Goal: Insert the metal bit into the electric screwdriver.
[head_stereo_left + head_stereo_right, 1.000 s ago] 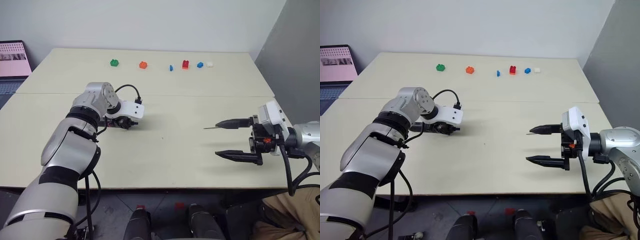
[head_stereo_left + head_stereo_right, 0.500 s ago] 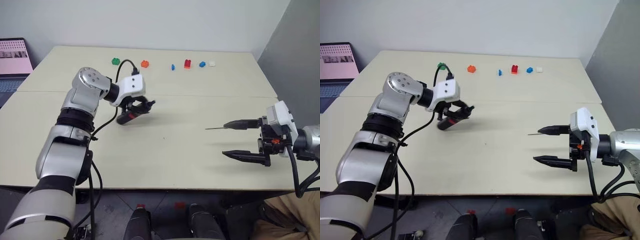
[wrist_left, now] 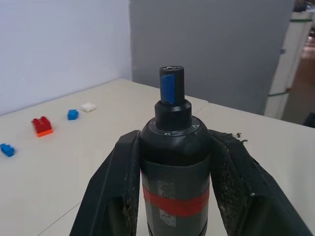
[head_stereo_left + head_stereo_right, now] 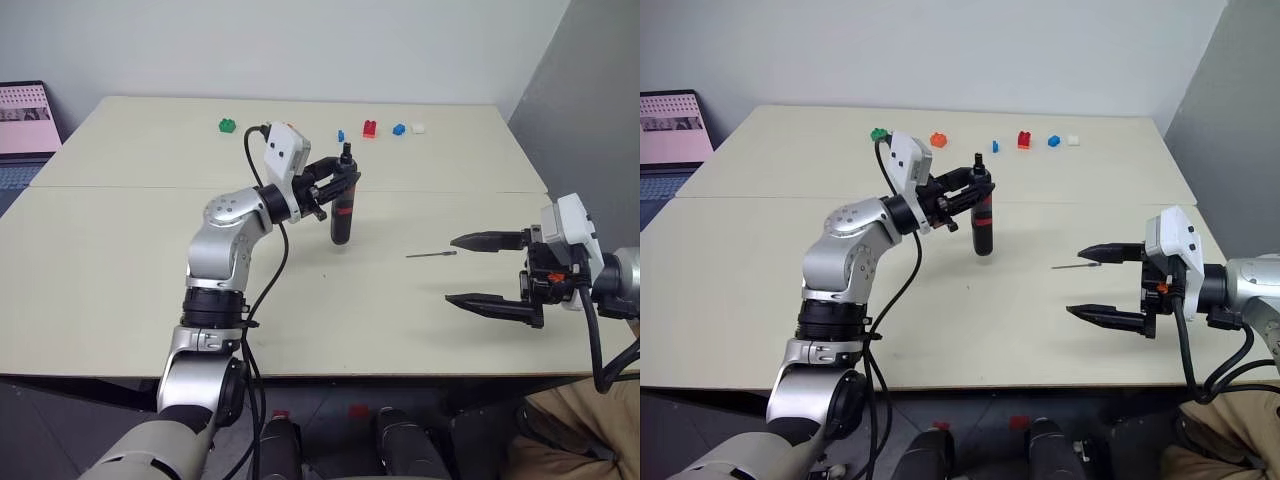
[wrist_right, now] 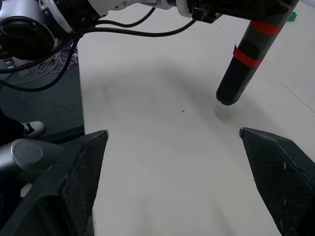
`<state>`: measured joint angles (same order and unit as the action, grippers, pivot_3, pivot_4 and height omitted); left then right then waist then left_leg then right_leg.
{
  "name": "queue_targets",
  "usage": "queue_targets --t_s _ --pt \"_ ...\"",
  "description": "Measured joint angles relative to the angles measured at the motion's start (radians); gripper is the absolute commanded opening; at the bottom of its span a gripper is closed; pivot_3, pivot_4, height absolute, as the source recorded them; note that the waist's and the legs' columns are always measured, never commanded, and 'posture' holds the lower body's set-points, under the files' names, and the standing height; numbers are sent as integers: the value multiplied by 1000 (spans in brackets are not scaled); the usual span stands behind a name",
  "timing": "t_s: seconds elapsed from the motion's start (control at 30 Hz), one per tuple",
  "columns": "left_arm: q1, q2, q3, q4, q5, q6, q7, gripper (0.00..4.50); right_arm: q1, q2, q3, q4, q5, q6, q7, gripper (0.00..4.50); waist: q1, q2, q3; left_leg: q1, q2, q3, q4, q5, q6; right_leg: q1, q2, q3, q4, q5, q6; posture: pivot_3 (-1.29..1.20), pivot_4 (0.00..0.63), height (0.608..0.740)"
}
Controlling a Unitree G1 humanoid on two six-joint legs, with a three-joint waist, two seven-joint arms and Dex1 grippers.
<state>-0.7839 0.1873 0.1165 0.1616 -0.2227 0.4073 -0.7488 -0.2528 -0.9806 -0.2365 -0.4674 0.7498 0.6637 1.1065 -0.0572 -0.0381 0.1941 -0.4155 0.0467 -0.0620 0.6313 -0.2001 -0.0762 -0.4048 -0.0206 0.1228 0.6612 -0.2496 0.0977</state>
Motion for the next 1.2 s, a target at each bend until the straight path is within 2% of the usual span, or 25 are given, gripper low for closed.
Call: queue_targets --t_s 0.23,0.53,0.93,1.1,1.2 --pt "156 -23 -44 -25 -3 -99 47 1646 -14 8 23 0 -2 0 -25 4500 3 0 0 -1 0 0 0 0 0 0 0 0 -1 0 0 0 150 740" --pt "224 -12 -94 -33 39 -280 89 1646 -18 11 27 -3 -2 0 -39 4500 8 0 0 -1 0 1 0 0 0 0 0 0 -2 1 -1 0 150 740" --pt "282 -22 -112 -95 39 -296 167 1646 -20 9 39 0 -21 -5 -36 4500 8 0 0 0 0 1 0 0 0 0 0 1 -2 1 -1 0 150 740" --pt "290 -16 -114 -113 36 -279 175 1646 -90 -36 123 111 -133 -68 16 4500 4 0 0 0 0 2 0 0 0 0 0 1 -3 -1 -5 0 150 740" --pt "293 -15 -119 -118 38 -278 190 1646 -219 -64 263 233 -274 -123 65 4500 -2 0 0 1 0 3 0 0 0 0 0 2 -3 -1 -6 0 150 740"
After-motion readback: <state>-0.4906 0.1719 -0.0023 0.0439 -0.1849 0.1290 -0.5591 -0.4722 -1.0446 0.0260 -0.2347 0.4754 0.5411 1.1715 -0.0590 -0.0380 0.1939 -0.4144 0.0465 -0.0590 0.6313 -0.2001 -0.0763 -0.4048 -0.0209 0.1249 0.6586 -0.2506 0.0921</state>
